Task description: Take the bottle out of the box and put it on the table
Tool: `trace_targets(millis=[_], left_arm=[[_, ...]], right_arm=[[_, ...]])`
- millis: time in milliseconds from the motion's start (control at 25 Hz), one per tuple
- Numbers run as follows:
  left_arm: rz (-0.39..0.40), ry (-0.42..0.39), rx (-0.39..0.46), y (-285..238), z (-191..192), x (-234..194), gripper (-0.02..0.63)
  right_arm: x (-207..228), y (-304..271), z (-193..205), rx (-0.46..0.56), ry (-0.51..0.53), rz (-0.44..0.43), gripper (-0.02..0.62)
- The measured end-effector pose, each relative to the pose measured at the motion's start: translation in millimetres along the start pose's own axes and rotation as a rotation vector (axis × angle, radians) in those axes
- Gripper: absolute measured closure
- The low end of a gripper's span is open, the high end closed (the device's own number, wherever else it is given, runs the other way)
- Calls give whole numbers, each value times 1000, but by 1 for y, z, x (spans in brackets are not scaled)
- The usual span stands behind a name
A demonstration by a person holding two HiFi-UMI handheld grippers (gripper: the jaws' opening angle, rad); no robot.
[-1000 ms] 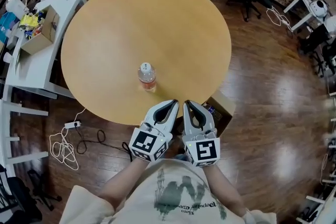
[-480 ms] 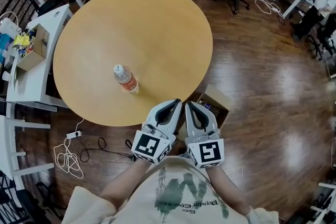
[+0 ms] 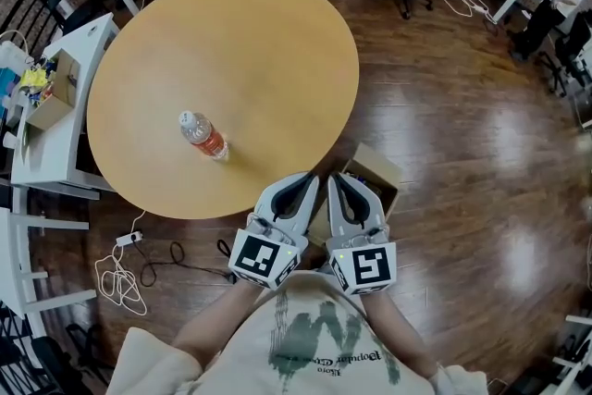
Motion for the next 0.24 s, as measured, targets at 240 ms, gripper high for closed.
trace_targets(millis=[240], left_arm=[[-4, -2, -5, -2, 2, 13, 606]], right_arm=[[6, 11, 2, 4, 6, -6, 595]])
Point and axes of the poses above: the fingertips, and each gripper's own axes: y backward along the fingers, x to its right, z out of its underside, the point moved 9 cm from there along y, backward along the fingers, and after that the axes turned 1 degree about z, right-handed, at the moved point
